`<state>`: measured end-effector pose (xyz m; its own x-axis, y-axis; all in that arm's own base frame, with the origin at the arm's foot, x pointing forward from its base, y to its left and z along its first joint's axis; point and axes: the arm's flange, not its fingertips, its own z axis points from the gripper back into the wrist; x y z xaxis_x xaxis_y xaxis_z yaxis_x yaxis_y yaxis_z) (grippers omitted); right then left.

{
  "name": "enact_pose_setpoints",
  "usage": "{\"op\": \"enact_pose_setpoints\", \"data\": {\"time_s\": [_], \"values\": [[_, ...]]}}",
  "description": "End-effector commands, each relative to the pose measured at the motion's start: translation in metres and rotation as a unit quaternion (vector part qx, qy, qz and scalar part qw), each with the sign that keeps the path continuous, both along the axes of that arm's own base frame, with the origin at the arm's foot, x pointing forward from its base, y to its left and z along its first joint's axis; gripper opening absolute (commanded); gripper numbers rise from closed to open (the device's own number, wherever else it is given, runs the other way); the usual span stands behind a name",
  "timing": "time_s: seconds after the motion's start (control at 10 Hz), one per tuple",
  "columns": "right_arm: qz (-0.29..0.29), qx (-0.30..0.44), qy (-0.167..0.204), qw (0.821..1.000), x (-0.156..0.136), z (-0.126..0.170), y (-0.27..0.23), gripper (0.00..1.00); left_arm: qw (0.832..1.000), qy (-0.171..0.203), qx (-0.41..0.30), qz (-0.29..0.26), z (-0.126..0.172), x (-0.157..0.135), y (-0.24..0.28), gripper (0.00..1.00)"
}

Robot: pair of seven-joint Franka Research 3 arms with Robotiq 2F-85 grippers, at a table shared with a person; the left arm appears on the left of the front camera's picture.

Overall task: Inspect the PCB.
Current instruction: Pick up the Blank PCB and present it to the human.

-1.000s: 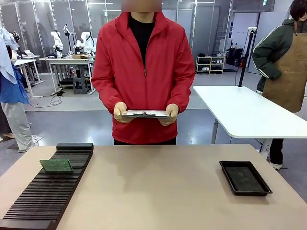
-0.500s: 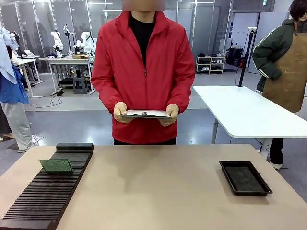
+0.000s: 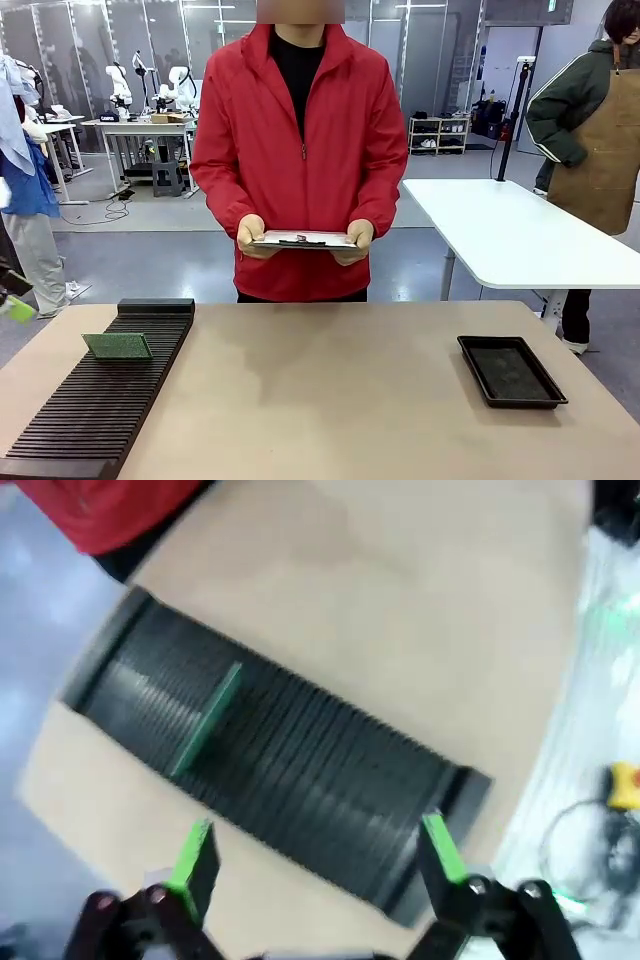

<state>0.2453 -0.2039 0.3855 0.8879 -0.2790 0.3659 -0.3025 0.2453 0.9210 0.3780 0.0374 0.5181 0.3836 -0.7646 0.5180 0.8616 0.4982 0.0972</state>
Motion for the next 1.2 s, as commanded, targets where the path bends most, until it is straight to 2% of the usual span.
{"op": "enact_pose_setpoints", "data": {"time_s": [0.0, 0.3, 1.1], "values": [[-0.002, 0.002, 0.0, 1.0, -0.001, 0.001, -0.001, 1.0, 0.995, -0.037, 0.089, 0.001, -0.025, 0.021, -0.011, 1.0], [-0.002, 0.002, 0.0, 1.0, -0.001, 0.001, -0.001, 1.0, 0.991, -0.039, 0.123, -0.021, -0.042, 0.038, -0.018, 1.0], [-0.002, 0.002, 0.0, 1.0, -0.001, 0.001, -0.001, 1.0, 0.992, -0.036, 0.114, -0.041, -0.044, 0.039, -0.018, 1.0]]}}
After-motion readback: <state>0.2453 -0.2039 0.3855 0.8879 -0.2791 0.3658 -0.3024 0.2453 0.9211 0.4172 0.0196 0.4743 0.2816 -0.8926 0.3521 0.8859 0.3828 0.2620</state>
